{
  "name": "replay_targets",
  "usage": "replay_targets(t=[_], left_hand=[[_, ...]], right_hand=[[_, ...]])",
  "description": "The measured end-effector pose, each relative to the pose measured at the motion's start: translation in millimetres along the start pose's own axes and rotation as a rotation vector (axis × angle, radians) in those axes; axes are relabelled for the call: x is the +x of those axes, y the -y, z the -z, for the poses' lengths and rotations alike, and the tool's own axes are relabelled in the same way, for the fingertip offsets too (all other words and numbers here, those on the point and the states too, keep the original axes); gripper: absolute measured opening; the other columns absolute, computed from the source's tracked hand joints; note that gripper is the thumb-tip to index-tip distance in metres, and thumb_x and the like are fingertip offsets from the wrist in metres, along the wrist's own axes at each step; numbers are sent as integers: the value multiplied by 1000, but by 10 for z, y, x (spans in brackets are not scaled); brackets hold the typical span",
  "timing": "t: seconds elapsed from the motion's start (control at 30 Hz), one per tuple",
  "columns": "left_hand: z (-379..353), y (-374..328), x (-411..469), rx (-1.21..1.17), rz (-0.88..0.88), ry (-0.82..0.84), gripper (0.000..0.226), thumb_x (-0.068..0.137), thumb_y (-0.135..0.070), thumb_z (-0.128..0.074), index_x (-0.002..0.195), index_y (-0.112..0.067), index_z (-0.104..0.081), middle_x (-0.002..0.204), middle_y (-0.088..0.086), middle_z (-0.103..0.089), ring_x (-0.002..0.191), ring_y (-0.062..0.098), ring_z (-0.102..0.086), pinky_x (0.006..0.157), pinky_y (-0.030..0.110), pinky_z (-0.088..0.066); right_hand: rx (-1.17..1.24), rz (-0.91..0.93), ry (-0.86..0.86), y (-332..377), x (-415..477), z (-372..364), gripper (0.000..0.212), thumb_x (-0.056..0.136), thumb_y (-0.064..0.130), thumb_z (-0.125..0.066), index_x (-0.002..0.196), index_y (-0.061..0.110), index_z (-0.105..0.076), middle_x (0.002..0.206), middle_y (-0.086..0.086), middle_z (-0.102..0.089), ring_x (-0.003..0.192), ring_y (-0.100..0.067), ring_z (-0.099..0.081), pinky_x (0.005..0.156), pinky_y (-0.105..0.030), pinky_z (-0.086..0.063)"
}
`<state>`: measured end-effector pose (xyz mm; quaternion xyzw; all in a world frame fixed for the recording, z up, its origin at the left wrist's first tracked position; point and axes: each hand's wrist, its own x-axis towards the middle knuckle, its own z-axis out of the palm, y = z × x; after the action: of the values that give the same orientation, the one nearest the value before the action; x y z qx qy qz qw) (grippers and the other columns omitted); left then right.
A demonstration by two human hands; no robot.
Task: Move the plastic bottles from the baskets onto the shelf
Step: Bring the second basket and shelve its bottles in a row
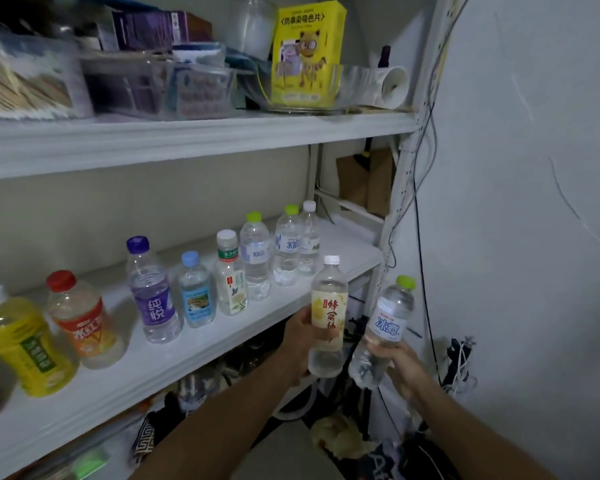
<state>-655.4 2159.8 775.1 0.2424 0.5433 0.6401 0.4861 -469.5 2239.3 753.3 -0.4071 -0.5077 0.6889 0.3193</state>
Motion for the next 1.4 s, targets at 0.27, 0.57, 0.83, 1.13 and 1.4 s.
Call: replay_targets(t=[0.27, 0.57, 0.83, 1.13, 1.4], left_hand=[[-441, -310, 930, 92, -71, -154, 49, 65, 17, -73, 95, -20, -64, 95, -4, -69, 93, 20, -63, 72, 29, -55], [-927, -494, 2026, 89, -153, -226, 55, 62, 21, -72, 95, -22, -61, 95, -5, -68, 87, 15, -64, 79, 39, -56], [-1034, -449, 2625, 46, -233, -354, 61, 62, 20, -73, 111, -14, -60, 112, 8, -67, 105, 24, -62, 75, 30, -57], [-957, -427, 2961, 71, -248, -419, 65, 65, 19, -69, 113, -23, -60, 105, -6, -69, 96, 10, -64, 70, 20, -53], [-880, -368, 3017, 105, -251, -419, 66, 73, 10, -72, 128, -19, -52, 114, -4, -66, 102, 8, -63, 78, 20, -54]], right_hand=[[-178, 44, 124, 536, 1504, 160, 19, 82, 8, -70, 99, 7, -63, 90, -13, -69, 78, -25, -66, 58, -28, -53], [36, 15, 287, 1171, 2801, 156, 36, 56, 37, -87, 71, 8, -71, 63, -9, -68, 60, -26, -67, 51, -30, -56], [-98, 77, 347, 1244, 3526, 237, 25, 85, -8, -58, 109, 0, -62, 96, -15, -70, 99, -38, -64, 74, -39, -56], [-189, 83, 443, 1316, 3915, 226, 38, 76, -14, -65, 102, 13, -62, 89, 6, -73, 82, -8, -67, 62, -12, -51], [-267, 95, 523, 1258, 4076, 290, 84, 56, 14, -85, 132, 8, -50, 113, 1, -70, 101, -11, -67, 77, -18, -53]])
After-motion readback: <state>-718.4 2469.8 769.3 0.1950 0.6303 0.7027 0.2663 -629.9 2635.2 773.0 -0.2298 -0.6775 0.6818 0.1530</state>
